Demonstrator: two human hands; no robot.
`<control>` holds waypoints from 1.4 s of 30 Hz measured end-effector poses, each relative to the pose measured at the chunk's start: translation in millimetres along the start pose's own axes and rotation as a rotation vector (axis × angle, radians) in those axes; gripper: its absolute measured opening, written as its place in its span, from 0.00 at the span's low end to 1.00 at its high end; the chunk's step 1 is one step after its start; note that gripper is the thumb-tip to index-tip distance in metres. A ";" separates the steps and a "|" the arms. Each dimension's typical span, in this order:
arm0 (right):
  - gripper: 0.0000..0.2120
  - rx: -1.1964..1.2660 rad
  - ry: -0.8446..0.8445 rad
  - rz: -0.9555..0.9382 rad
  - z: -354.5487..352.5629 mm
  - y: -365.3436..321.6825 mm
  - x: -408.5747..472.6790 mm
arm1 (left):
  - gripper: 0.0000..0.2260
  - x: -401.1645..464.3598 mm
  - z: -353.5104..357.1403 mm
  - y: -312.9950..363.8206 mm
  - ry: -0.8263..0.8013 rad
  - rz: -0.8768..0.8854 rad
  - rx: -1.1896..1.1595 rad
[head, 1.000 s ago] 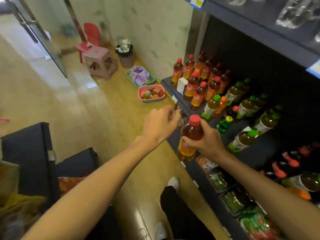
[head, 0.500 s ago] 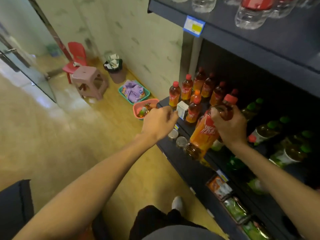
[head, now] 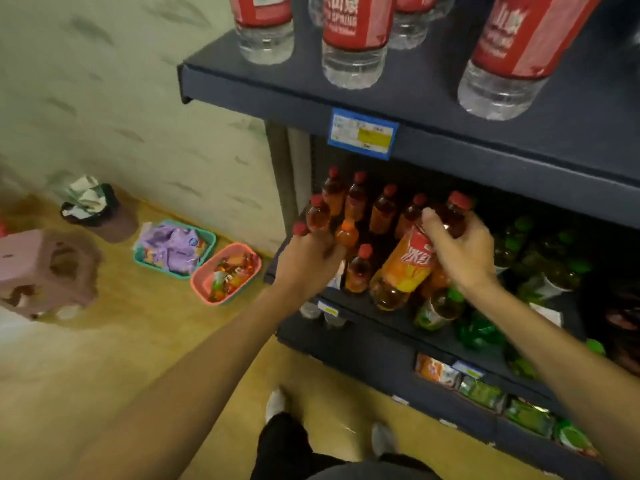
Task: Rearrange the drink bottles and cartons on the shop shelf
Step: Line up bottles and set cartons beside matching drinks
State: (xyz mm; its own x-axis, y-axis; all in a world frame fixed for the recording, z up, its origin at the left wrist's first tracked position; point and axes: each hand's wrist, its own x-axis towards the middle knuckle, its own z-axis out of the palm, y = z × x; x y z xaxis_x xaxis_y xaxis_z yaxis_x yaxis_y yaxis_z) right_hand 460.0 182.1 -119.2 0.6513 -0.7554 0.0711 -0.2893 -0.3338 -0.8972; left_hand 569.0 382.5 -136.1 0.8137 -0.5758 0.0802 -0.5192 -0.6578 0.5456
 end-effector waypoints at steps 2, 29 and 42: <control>0.21 -0.043 0.135 0.040 14.5 -7.2 3.2 | 0.17 18.3 -8.1 -23.6 -0.056 0.044 0.024; 0.34 -0.376 -0.154 0.373 116.8 31.9 100.7 | 0.17 37.3 5.0 -81.2 -0.148 -0.011 -0.050; 0.27 -0.530 -0.389 0.356 125.4 49.2 125.5 | 0.16 24.7 7.6 -71.1 -0.123 -0.070 -0.053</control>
State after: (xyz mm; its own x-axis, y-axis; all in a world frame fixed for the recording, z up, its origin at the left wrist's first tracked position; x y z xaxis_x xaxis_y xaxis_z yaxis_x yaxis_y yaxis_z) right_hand 615.5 141.5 -209.2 0.6278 -0.6472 -0.4325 -0.7643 -0.4074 -0.4999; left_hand 624.1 411.3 -179.2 0.8076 -0.5867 -0.0604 -0.4451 -0.6735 0.5901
